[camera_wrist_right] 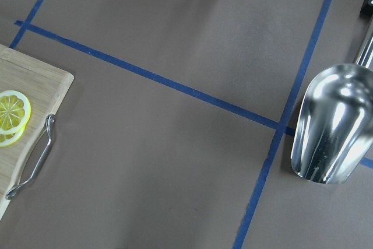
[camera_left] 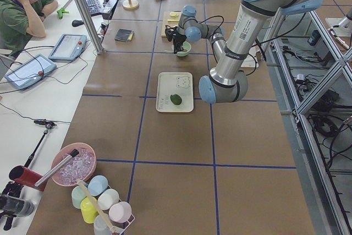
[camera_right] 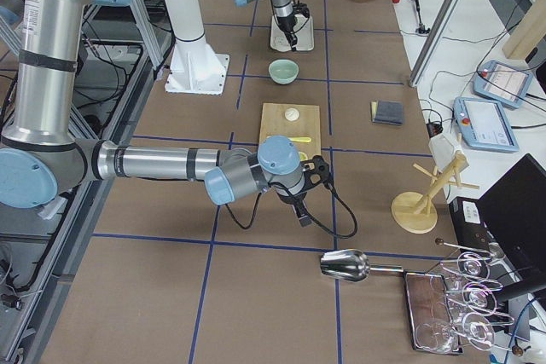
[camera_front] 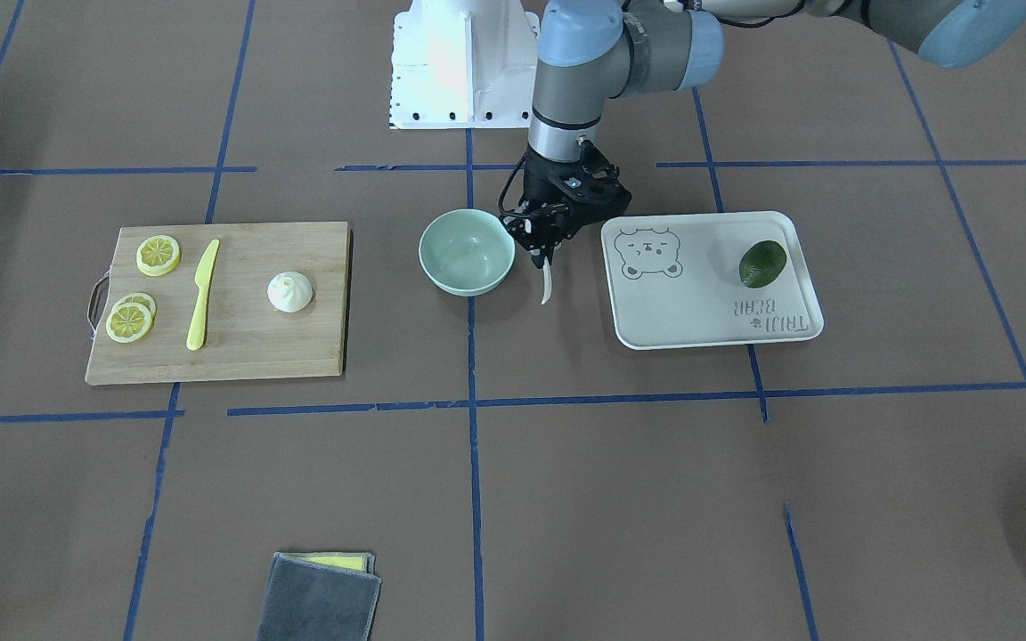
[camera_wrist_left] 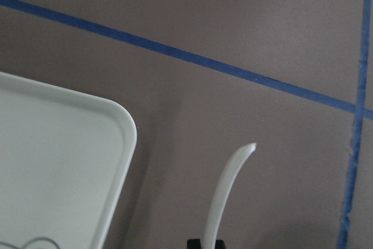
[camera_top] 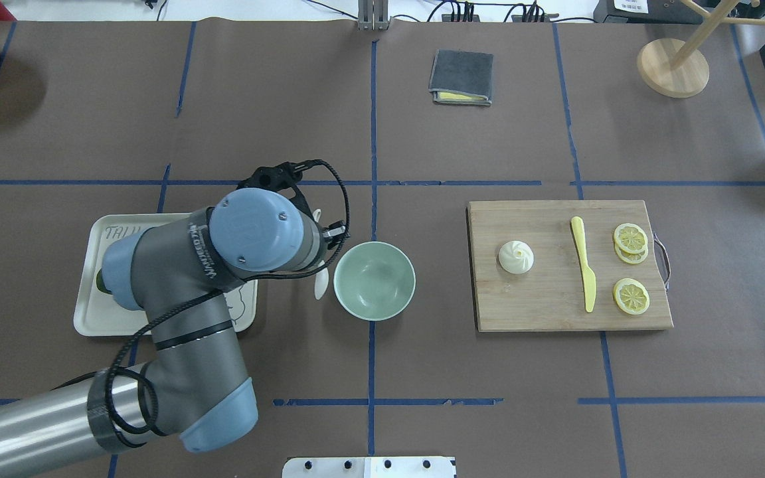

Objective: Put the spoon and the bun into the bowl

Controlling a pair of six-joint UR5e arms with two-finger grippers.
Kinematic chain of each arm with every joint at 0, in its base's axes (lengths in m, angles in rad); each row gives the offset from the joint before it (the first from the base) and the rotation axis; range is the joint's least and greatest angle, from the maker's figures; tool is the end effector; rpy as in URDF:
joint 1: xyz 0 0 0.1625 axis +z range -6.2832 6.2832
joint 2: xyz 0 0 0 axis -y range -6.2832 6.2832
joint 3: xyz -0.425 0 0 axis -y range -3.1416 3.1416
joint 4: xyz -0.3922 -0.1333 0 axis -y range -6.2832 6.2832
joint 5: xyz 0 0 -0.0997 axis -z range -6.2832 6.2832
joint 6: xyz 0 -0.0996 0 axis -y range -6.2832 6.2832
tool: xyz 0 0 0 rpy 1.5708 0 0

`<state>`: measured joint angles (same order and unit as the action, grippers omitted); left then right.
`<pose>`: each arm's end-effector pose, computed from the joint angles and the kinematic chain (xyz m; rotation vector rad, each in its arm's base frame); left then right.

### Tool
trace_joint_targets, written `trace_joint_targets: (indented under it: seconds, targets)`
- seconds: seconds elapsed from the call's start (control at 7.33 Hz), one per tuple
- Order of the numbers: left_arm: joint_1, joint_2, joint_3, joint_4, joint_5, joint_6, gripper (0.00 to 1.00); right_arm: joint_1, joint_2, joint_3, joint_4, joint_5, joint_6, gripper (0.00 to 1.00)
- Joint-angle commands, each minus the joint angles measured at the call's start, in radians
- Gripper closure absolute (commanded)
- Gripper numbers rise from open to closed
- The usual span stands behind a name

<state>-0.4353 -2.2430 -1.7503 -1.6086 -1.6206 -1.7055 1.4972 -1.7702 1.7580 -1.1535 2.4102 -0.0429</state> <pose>0.5471 -0.3960 0.1852 0.0882 0.8967 -0.5093 0.0277 -0.4290 0.6057 0.3690 -0.8352 -0.2783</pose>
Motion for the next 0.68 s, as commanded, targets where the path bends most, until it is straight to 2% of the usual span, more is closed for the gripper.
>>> trace_joint_targets:
  seconds: [0.0, 0.14, 0.27, 0.41, 0.55]
  targets:
    - [0.027, -0.137, 0.121, 0.022, 0.016, -0.098, 1.00, 0.000, 0.000, 0.000, 0.000, 0.001, 0.001, 0.00]
    - [0.044, -0.162, 0.165, 0.021, 0.024, -0.117, 0.98, 0.000, 0.000, 0.000, 0.000, 0.001, 0.002, 0.00]
    - [0.047, -0.158, 0.163, 0.019, 0.025, -0.112, 0.80, 0.000, 0.000, 0.000, 0.000, 0.001, 0.002, 0.00]
    - [0.047, -0.147, 0.157, 0.019, 0.027, -0.085, 0.43, 0.000, 0.000, 0.001, 0.000, 0.001, 0.002, 0.00]
    - [0.047, -0.139, 0.152, 0.021, 0.025, -0.013, 0.17, 0.000, 0.002, 0.005, 0.002, 0.001, 0.002, 0.00]
